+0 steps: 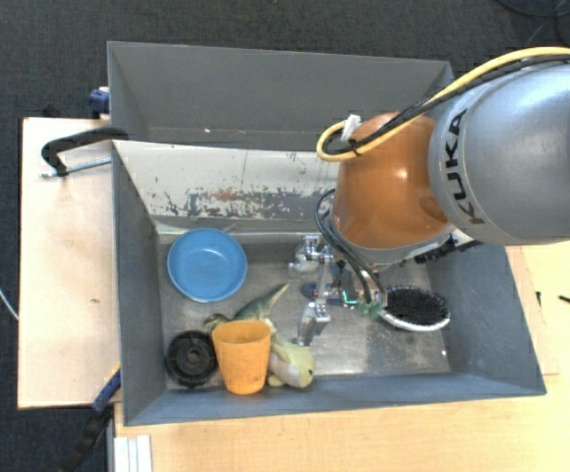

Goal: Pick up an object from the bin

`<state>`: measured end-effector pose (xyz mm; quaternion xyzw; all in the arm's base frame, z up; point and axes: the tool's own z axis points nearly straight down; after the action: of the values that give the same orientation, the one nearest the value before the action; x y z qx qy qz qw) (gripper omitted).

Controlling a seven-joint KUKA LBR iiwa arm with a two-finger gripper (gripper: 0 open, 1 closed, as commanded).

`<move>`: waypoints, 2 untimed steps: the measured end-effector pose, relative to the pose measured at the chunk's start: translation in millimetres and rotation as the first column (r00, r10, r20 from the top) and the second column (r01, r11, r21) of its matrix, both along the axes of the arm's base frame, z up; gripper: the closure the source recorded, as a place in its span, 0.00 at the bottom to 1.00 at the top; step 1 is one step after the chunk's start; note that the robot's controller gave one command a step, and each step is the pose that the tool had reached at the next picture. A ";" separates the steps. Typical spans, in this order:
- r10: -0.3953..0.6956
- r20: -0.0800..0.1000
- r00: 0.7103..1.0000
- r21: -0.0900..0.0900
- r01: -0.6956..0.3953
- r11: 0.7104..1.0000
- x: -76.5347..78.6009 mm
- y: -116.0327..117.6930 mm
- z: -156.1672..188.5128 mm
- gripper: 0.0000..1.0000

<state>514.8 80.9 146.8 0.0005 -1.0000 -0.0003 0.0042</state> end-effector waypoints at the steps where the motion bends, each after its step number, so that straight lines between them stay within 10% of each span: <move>1: 0.315 0.010 0.949 -0.004 -0.315 0.949 3.3 59.5 -72.3 0.00; 2: 0.576 0.018 0.818 -0.002 -0.576 0.818 -6.4 70.9 -44.9 0.00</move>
Offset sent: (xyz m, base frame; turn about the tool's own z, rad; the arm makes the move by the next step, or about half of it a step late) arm 0.0000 0.0595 -0.0768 -0.3192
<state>508.4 151.8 101.9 0.3024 -0.9532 -0.0008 -0.0048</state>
